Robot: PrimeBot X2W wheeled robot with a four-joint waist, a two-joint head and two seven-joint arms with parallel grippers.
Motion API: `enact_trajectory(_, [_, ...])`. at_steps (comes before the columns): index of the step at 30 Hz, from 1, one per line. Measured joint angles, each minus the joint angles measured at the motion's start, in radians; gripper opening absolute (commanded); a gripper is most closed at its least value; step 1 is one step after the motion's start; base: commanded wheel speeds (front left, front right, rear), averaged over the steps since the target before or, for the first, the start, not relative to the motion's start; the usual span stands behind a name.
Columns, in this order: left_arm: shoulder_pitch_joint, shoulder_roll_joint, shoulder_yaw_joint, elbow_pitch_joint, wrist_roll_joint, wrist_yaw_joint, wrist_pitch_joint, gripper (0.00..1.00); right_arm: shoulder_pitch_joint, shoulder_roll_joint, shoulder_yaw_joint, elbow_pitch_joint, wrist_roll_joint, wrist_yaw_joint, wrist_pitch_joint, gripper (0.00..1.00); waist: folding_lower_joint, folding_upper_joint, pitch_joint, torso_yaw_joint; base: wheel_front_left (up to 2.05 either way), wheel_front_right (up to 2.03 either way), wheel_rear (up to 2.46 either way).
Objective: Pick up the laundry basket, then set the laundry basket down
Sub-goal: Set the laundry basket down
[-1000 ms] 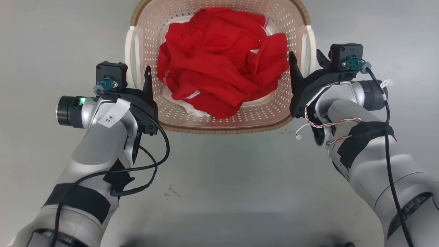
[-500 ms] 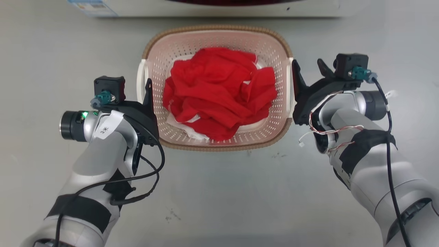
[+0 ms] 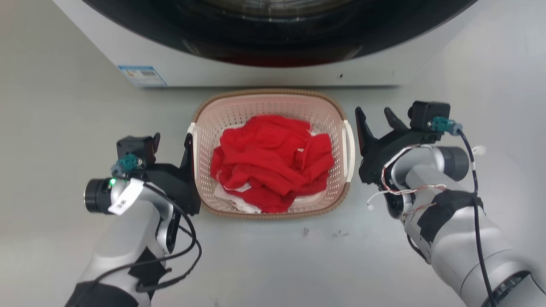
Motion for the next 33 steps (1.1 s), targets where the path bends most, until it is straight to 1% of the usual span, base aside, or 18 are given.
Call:
enact_trajectory(6, [0.109, 0.015, 0.029, -0.081, 0.009, 0.011, 0.0, 1.0, 0.084, 0.001, -0.056, -0.05, 0.0, 0.0, 0.0, 1.0, 0.0, 0.0, -0.088, -0.003, 0.0, 0.0, 0.0])
enact_trajectory(9, [0.177, 0.026, 0.052, -0.124, 0.016, 0.023, 0.0, 1.0, 0.133, 0.001, -0.079, -0.077, -0.004, -0.006, 0.0, 1.0, -0.0001, 0.0, -0.132, -0.005, 0.0, 0.0, 0.0])
enact_trajectory(17, [0.349, 0.033, 0.087, -0.246, 0.06, 0.048, 0.0, 1.0, 0.28, -0.012, -0.114, -0.164, -0.073, -0.019, 0.0, 1.0, -0.0002, -0.0001, -0.251, -0.007, 0.0, 0.0, 0.0])
enact_trajectory(25, [0.527, 0.042, 0.115, -0.376, 0.114, 0.07, 0.0, 1.0, 0.453, -0.017, -0.154, -0.27, -0.142, -0.046, 0.0, 1.0, -0.0001, -0.0001, -0.369, -0.006, 0.0, 0.0, 0.0])
enact_trajectory(29, [0.629, 0.044, 0.132, -0.453, 0.132, 0.073, 0.0, 1.0, 0.556, -0.025, -0.176, -0.333, -0.174, -0.062, 0.0, 1.0, -0.0002, -0.0001, -0.428, -0.007, 0.0, 0.0, 0.0])
enact_trajectory(33, [0.73, 0.062, 0.156, -0.535, 0.157, 0.08, 0.0, 1.0, 0.644, -0.041, -0.202, -0.414, -0.221, -0.072, 0.0, 1.0, -0.0002, -0.0001, -0.48, -0.009, 0.0, 0.0, 0.0])
